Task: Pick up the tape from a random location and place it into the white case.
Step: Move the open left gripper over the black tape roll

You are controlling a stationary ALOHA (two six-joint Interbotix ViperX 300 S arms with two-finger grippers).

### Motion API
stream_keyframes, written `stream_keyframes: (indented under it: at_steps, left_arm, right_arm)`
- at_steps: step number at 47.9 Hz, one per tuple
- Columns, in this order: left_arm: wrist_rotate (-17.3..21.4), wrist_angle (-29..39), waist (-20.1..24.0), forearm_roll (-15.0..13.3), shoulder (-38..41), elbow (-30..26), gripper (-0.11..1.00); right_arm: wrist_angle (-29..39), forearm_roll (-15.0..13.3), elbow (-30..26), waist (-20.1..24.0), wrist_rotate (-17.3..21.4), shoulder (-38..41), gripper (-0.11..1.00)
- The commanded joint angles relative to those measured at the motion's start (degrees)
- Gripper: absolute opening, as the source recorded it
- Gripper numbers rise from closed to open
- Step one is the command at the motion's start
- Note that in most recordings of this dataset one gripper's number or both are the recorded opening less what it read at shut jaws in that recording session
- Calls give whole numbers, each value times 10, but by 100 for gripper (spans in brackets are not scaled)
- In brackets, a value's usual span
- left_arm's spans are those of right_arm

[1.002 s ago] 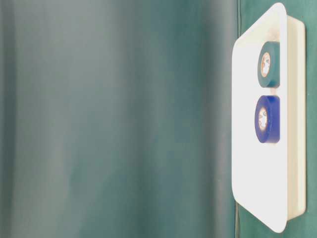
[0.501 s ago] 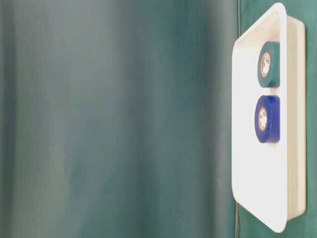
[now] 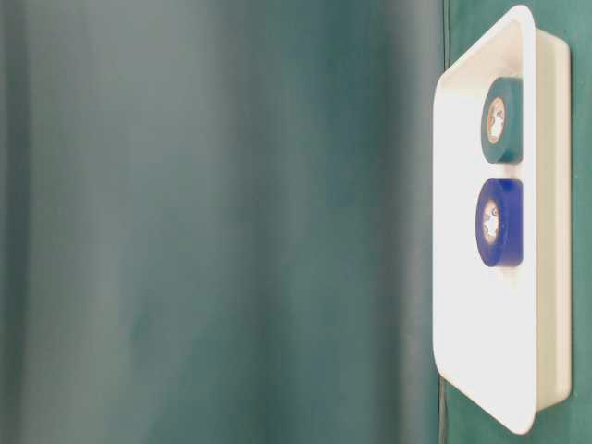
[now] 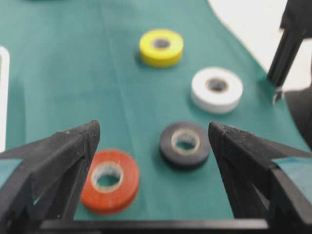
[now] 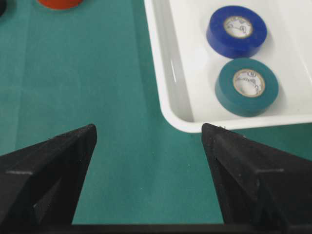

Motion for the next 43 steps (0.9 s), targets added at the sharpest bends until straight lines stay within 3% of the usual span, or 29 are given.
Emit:
stream_keyframes:
  at_steps: [1,29,43]
  left_arm:
    - [2,-25,-8,1,35,-32,95]
    - [10,-45,-4,3,310,-222,95]
    - [25,-18,-4,3,364,-278,95]
  right_arm:
    - [-3,1,-12,-1,1,3,84]
    - [0,1,-12,-1,1,3,84]
    - [0,1,-12,-1,0,4,84]
